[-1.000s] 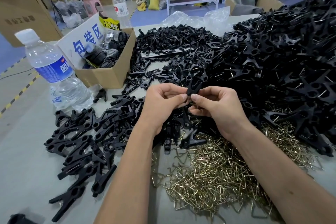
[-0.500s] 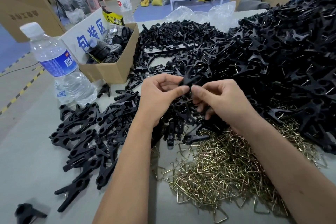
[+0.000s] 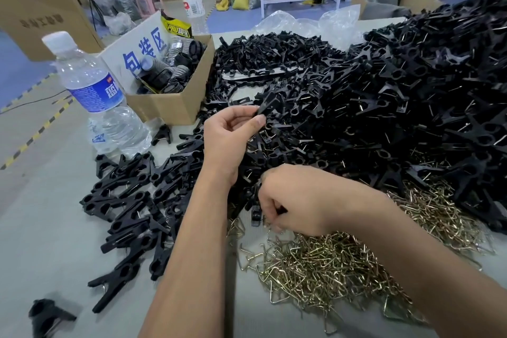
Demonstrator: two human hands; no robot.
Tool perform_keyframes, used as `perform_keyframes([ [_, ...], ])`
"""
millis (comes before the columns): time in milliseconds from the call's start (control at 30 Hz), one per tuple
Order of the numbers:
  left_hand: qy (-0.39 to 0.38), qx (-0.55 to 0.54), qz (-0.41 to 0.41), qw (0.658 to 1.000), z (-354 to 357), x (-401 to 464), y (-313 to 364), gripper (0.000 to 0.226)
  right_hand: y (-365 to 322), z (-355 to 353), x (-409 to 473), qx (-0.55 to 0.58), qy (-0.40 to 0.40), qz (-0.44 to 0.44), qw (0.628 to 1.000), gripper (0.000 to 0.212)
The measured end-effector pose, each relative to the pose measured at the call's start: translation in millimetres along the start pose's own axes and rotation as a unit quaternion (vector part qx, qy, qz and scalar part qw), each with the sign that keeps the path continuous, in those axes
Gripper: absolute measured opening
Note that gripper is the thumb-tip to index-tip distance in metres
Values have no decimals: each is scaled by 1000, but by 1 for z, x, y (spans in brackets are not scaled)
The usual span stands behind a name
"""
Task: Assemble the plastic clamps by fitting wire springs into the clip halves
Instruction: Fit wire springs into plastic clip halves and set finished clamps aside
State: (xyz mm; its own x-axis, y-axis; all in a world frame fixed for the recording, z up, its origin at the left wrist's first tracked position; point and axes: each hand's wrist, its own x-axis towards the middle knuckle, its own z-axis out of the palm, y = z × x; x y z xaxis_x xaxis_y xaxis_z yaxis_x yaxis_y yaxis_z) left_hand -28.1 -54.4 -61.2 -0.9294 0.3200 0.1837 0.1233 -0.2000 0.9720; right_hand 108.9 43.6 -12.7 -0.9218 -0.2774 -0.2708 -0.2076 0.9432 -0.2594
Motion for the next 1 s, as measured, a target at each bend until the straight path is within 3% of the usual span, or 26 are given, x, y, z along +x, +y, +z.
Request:
perform_keyframes([
  [100, 0, -4, 5, 1000, -1, 0, 1, 16, 17, -2, -5, 159, 83, -17, 984, 12],
  [167, -4, 0, 12, 1000, -2, 1, 2, 18, 30, -3, -11, 286, 151, -25, 946, 14],
  [333, -34, 28, 35, 998, -3, -1, 3, 28, 52, 8, -14, 559, 307, -8, 770, 10],
  [400, -58, 31, 46, 997, -3, -2, 3, 32, 58, 13, -13, 600, 359, 16, 715, 9],
  [467, -85, 30, 51, 995, -4, -2, 3, 33, 63, 17, -12, 611, 399, 33, 683, 7],
  [600, -135, 29, 45, 989, -8, -1, 2, 33, 71, 21, -12, 611, 423, 45, 668, 10],
  [800, -230, 54, 27, 971, -8, -6, 5, 32, 75, 24, -10, 567, 449, 53, 689, 16],
  [1000, -244, 58, 17, 968, -2, -11, 9, 30, 75, 29, -6, 535, 468, 89, 698, 21],
])
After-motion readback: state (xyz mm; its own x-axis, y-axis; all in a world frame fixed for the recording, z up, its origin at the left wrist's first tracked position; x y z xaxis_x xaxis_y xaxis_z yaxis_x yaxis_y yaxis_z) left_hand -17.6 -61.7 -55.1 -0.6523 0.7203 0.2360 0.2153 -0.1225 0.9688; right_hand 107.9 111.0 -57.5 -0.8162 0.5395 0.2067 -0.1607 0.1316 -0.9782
